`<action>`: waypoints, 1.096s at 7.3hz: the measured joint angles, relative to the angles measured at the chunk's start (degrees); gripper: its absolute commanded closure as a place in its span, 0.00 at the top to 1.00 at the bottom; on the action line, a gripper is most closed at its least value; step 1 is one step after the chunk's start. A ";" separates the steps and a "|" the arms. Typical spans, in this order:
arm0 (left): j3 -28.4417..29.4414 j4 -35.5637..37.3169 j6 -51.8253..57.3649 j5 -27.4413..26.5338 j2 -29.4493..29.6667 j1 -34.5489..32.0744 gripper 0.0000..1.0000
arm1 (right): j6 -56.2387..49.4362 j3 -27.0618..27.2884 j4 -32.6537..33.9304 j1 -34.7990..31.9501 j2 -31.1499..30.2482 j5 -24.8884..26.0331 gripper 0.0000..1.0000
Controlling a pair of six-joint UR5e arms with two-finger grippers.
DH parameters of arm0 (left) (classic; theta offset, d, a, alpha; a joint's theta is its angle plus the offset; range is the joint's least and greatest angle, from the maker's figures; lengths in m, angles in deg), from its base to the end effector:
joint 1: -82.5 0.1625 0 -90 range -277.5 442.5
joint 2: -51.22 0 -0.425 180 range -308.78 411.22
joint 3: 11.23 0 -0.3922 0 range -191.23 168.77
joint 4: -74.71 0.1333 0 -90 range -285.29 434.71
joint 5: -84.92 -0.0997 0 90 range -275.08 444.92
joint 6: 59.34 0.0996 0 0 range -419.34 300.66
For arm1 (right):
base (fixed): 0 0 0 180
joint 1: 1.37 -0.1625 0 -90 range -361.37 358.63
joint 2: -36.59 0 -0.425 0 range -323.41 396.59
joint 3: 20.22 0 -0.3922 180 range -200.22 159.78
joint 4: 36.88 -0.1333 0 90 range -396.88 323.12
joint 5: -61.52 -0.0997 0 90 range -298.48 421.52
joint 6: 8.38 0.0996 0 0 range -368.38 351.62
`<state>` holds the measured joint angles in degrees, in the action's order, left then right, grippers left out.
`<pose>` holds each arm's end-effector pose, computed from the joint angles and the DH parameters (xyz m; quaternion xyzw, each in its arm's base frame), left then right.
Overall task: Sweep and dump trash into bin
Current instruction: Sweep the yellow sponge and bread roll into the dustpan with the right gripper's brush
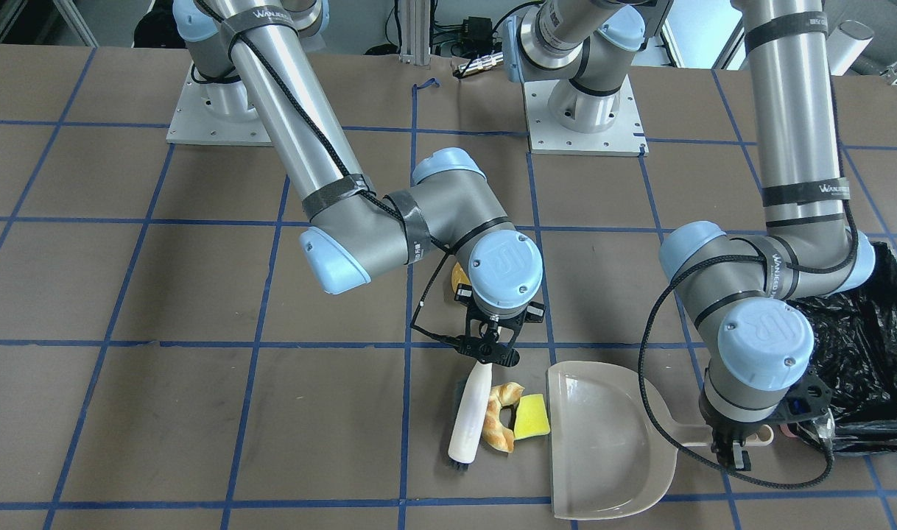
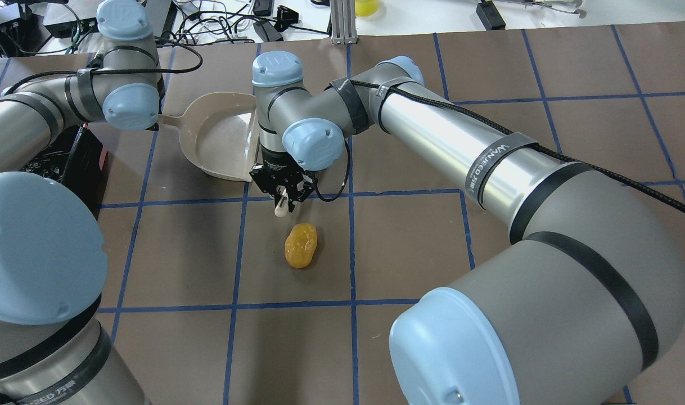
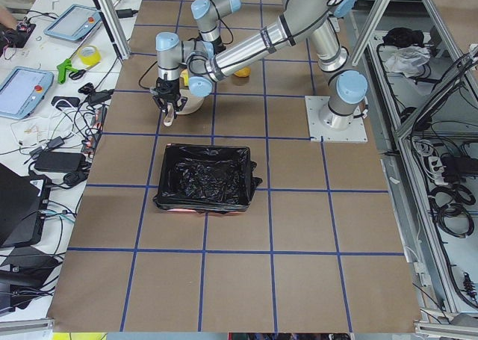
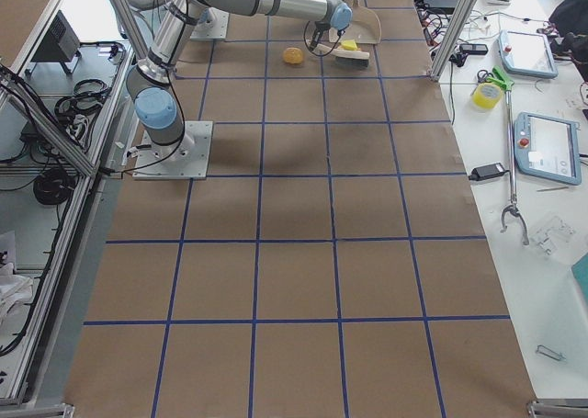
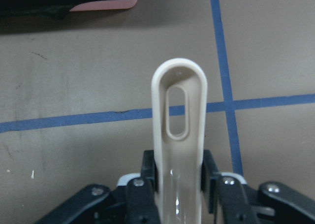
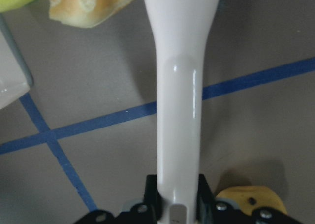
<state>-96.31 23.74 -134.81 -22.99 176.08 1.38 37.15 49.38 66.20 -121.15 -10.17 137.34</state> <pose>0.0060 -0.7037 0.2377 -0.6703 0.7215 -0.1506 0.0867 0.5017 -0.5592 0.2078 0.1459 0.9780 0.1420 0.0458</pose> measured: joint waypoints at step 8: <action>0.09 -0.01 0.53 0.07 0.03 0.00 0.00 | 1.94 -11.52 2.17 -4.57 6.24 -5.79 0.01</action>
<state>-96.22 23.73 -134.28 -22.92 176.11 1.37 39.09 37.86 68.37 -125.72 -3.92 131.55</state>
